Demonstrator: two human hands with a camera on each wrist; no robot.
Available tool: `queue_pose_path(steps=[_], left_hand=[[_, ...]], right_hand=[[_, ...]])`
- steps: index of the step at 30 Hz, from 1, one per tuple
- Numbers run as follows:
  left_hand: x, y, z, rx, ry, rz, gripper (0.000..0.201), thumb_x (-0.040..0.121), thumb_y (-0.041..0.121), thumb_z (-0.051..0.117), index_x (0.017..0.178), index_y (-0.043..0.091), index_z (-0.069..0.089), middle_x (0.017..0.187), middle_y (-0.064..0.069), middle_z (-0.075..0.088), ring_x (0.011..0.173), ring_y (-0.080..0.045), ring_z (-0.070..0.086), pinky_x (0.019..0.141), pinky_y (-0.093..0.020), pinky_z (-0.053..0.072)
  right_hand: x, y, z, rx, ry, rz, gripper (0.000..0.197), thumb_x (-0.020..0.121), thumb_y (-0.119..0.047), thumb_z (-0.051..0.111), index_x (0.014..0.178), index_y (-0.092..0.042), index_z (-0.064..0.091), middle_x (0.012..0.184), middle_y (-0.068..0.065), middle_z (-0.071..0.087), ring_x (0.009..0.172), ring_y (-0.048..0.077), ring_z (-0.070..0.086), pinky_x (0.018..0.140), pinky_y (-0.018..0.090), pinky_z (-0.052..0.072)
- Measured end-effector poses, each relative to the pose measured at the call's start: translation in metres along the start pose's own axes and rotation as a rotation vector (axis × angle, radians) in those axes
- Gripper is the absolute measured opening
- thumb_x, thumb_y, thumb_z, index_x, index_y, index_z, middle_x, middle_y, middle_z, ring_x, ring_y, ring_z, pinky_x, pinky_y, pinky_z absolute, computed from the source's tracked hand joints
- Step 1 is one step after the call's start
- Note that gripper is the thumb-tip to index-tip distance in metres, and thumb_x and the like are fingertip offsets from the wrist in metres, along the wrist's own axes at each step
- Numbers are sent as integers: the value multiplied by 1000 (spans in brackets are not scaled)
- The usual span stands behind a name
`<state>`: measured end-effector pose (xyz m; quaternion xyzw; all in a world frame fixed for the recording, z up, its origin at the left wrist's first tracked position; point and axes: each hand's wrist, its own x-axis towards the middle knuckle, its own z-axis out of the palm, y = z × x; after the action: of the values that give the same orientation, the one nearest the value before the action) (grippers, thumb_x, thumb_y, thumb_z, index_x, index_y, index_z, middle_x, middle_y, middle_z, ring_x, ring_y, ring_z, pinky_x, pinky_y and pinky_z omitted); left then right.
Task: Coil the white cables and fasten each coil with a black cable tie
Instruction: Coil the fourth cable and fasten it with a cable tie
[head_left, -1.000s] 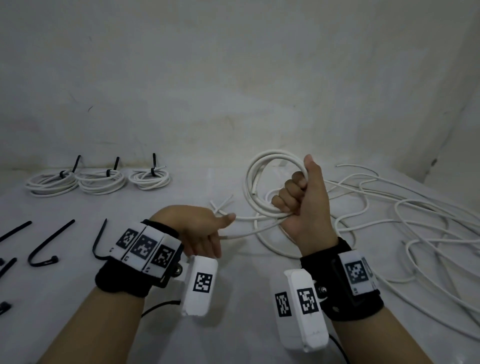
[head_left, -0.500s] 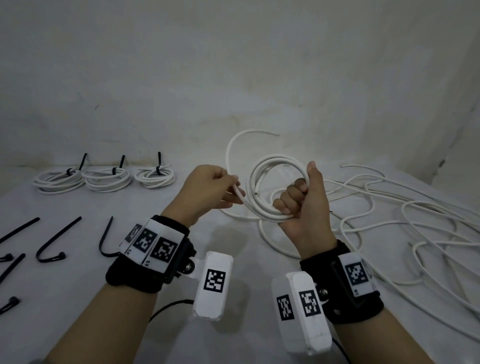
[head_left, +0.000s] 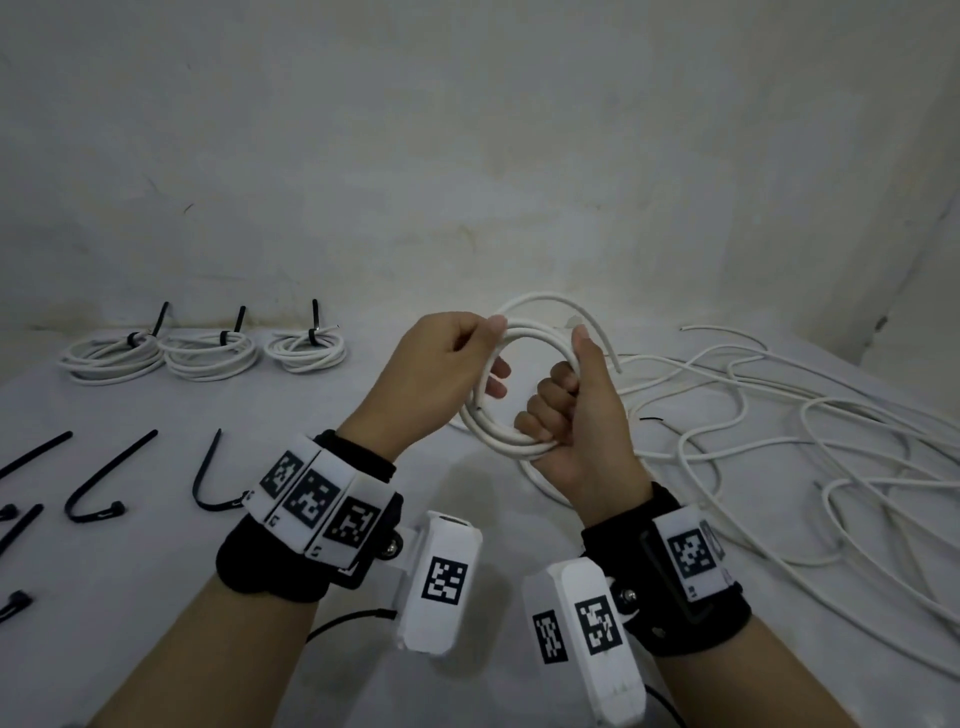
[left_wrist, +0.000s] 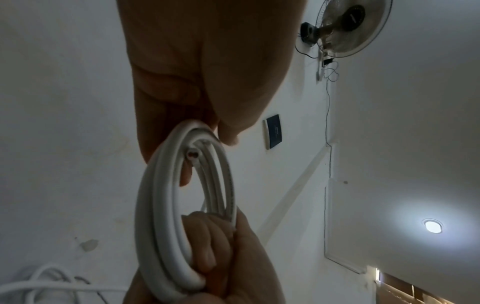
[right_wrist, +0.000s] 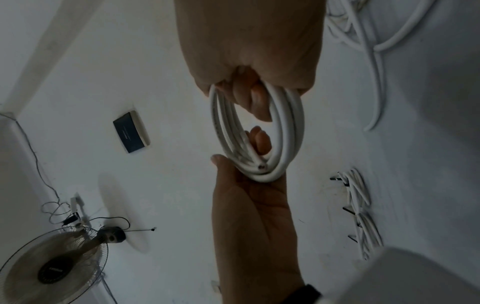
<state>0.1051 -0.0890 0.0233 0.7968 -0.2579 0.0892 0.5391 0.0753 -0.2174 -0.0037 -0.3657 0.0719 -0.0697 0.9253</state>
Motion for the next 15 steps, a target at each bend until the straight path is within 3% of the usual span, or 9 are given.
queue_pose_path(steps=[4,9,12,15], left_hand=[[-2,2,-3,103,-88,10,35,97,32,48,83,1,56,61,-1,58,46,-8,60,51,-23,48],[-1,-3,-5,-23,-133,-92,40,95,35,49,88,-4,56,60,-4,51,44,-11,55,61,-38,55],[-3,-4,0,-229,-91,-164,34,94,32,53,68,10,51,48,3,43,38,-9,42,49,-28,51],[-2,-6,7,-274,-15,-192,39,94,32,54,61,13,44,42,6,38,36,-9,36,44,-25,42]], right_hand=[[-1,2,1,-53,-71,52,55,94,-47,50,51,-20,29,39,-6,15,29,8,14,33,15,17],[-1,3,0,-148,-129,52,52,93,-49,48,56,-20,28,42,-6,15,31,8,14,34,18,17],[-2,2,0,-209,-145,32,52,93,-53,45,56,-19,28,42,-6,16,33,8,15,36,19,18],[-4,0,1,-267,-138,-5,51,92,-54,45,59,-16,34,44,-5,20,34,8,20,38,20,23]])
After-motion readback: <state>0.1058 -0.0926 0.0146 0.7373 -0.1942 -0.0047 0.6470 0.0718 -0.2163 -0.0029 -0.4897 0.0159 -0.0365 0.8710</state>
